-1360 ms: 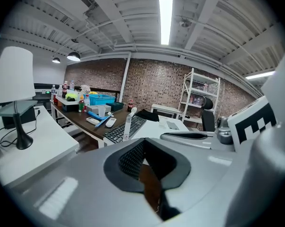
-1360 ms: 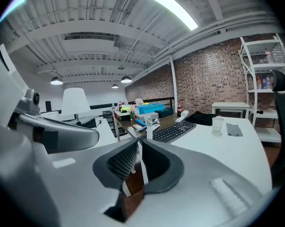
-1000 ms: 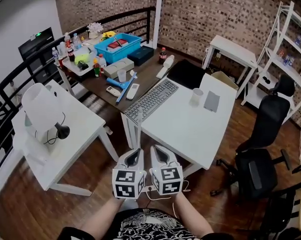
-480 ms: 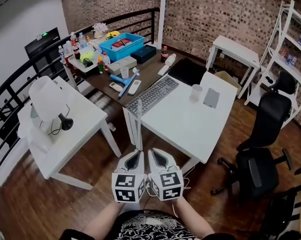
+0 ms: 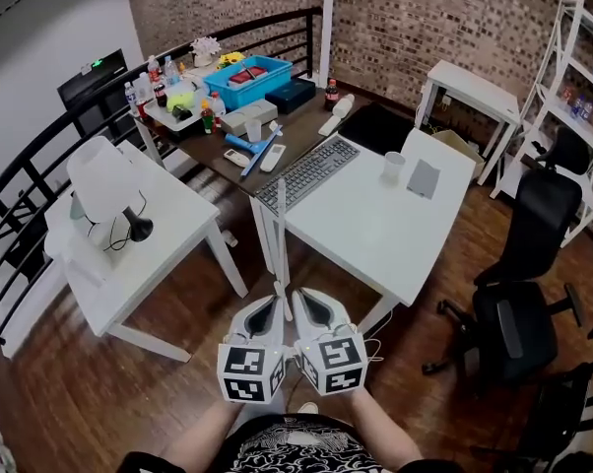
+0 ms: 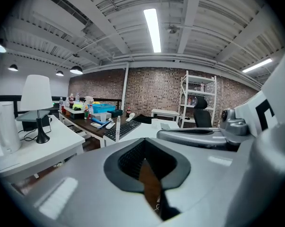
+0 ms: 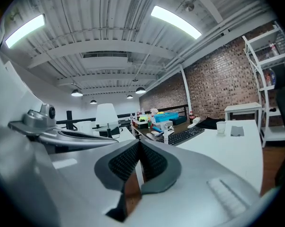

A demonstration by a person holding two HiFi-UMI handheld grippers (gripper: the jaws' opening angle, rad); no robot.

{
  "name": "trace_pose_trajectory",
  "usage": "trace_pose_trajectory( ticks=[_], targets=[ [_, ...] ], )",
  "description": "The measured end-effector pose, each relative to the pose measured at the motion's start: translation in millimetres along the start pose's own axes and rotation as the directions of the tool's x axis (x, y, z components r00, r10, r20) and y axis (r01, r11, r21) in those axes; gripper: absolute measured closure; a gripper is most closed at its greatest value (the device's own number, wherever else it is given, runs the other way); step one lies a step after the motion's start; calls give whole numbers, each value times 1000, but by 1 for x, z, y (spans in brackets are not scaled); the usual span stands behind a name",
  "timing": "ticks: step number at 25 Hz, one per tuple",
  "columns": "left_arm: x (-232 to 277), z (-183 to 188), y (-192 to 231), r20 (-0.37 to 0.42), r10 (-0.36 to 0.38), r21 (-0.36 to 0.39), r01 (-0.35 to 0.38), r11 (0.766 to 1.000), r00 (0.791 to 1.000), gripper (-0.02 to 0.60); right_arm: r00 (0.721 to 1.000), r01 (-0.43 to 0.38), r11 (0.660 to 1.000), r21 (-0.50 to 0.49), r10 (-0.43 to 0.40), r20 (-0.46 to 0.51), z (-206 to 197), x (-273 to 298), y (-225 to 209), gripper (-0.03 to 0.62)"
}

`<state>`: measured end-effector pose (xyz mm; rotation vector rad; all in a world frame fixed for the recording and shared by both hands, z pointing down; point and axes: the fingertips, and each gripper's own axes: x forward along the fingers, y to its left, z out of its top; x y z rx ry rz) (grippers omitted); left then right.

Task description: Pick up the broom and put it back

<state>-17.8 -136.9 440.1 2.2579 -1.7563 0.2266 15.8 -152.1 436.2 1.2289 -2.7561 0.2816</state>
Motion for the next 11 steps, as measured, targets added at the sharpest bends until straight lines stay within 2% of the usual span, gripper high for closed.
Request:
trace_pose_trajectory(
  ticks=[11],
  targets=[
    [-14,-4,-8,4,4,14,-4,1000,1000,577,1000,-14,1000,14,14,22,-2,-14,8,594]
  ],
)
